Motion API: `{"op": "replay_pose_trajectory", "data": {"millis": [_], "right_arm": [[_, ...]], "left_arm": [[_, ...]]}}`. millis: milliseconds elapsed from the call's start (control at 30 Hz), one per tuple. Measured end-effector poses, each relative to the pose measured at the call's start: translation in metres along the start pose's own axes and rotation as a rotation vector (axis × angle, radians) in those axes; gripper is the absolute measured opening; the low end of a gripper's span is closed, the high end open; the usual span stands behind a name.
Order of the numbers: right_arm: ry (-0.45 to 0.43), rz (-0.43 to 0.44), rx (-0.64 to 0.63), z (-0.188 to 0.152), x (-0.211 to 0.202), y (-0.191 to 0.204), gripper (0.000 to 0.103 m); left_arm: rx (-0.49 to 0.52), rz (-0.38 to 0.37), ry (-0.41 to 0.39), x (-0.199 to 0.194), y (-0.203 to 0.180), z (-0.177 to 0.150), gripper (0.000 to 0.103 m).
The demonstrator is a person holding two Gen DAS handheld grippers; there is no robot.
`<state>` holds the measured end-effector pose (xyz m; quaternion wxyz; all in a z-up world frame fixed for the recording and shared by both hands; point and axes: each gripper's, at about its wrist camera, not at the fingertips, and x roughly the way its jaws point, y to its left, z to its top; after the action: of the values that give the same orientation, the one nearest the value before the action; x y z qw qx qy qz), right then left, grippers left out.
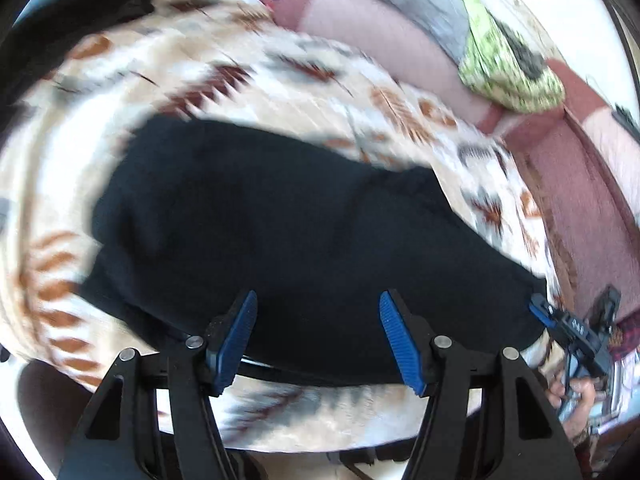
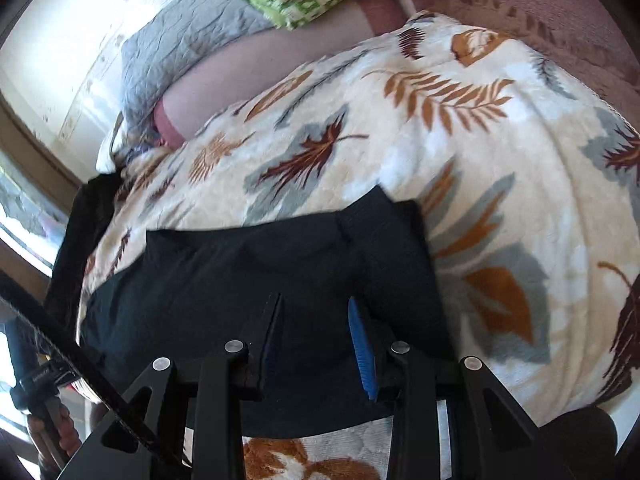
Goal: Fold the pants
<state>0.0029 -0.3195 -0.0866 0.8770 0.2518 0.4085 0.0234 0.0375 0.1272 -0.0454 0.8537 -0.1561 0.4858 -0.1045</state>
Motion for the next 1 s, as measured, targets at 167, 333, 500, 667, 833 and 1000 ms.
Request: {"op": "replay_pose_trajectory", "data": {"millis": [167, 333, 500, 667, 833, 1000], "right_arm": [[-0.091, -0.161, -0.041, 0.011, -0.021, 0.014, 0.044], [-0.057, 0.073, -0.127, 0.034, -0.012, 0.074, 0.044], [0.154, 0.354, -0.21, 0.047, 0.066, 0.162, 0.046], [0.357, 0.444, -0.208, 0.046, 0.155, 0.218, 0.046], [0.37, 0.371, -0.113, 0.063, 0.209, 0.214, 0.036], [0.16, 0.271, -0.061, 0.097, 0.163, 0.189, 0.053]], "left_arm": [[-0.147, 0.085, -0.095, -0.03, 0.056, 0.018, 0.069], [-0.198, 0.132, -0.056, -0.015, 0.081, 0.016, 0.069], [-0.211, 0.171, -0.037, 0.002, 0.088, 0.005, 0.069], [-0.208, 0.134, -0.034, -0.008, 0.096, 0.0, 0.069], [-0.198, 0.144, -0.052, -0.03, 0.102, -0.009, 0.069], [-0.149, 0.142, -0.09, -0.051, 0.091, -0.001, 0.069]]}}
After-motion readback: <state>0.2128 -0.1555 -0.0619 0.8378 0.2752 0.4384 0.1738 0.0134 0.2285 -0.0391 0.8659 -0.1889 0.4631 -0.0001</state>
